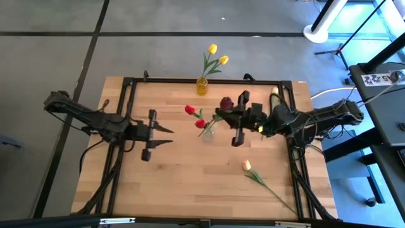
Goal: Sort flowers into vase by color
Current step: Put the dark red tulip into the transparent vase
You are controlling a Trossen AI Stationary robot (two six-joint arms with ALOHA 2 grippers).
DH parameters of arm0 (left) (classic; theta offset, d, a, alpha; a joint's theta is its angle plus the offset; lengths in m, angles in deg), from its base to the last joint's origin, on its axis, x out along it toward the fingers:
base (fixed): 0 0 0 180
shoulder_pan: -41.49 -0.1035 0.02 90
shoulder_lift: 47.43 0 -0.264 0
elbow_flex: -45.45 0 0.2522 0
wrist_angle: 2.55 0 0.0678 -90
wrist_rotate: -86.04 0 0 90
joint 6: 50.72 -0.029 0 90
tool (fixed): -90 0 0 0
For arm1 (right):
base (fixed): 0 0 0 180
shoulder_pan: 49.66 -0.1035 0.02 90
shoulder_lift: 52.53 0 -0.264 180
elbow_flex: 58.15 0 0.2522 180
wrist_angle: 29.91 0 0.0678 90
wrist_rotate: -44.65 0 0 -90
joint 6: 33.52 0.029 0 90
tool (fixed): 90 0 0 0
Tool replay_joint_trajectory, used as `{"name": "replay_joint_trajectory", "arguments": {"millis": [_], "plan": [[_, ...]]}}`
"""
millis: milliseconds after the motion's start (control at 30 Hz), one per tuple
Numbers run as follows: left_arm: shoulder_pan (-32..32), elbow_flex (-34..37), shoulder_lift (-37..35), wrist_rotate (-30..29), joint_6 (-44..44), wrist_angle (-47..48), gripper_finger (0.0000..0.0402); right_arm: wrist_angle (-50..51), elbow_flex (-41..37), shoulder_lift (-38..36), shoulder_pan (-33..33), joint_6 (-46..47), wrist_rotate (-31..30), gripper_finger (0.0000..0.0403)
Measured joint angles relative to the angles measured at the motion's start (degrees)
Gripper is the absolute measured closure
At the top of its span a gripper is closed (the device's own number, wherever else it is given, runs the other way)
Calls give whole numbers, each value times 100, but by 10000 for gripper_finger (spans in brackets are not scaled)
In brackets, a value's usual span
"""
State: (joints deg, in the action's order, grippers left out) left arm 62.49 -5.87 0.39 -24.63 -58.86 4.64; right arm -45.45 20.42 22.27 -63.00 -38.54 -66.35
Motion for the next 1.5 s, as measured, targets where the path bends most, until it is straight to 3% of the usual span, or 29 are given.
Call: {"name": "replay_joint_trajectory", "arguments": {"millis": [133,300,533,767,1067,1500], "plan": [[265,15,-438,6,329,797,262,1139,0,-300,2,323,201,398],[504,354,-560,22,462,868,261,1861,0,-343,49,604,216,395],[503,810,-547,18,594,473,261,1582,0,-156,410,-14,-289,399],[503,948,-547,-91,775,436,261,1496,0,127,811,159,-35,399],[503,955,-547,-140,780,435,260,853,-4,309,811,156,66,399],[503,955,-547,-140,803,437,260,1251,-2,289,813,345,-36,398]]}}
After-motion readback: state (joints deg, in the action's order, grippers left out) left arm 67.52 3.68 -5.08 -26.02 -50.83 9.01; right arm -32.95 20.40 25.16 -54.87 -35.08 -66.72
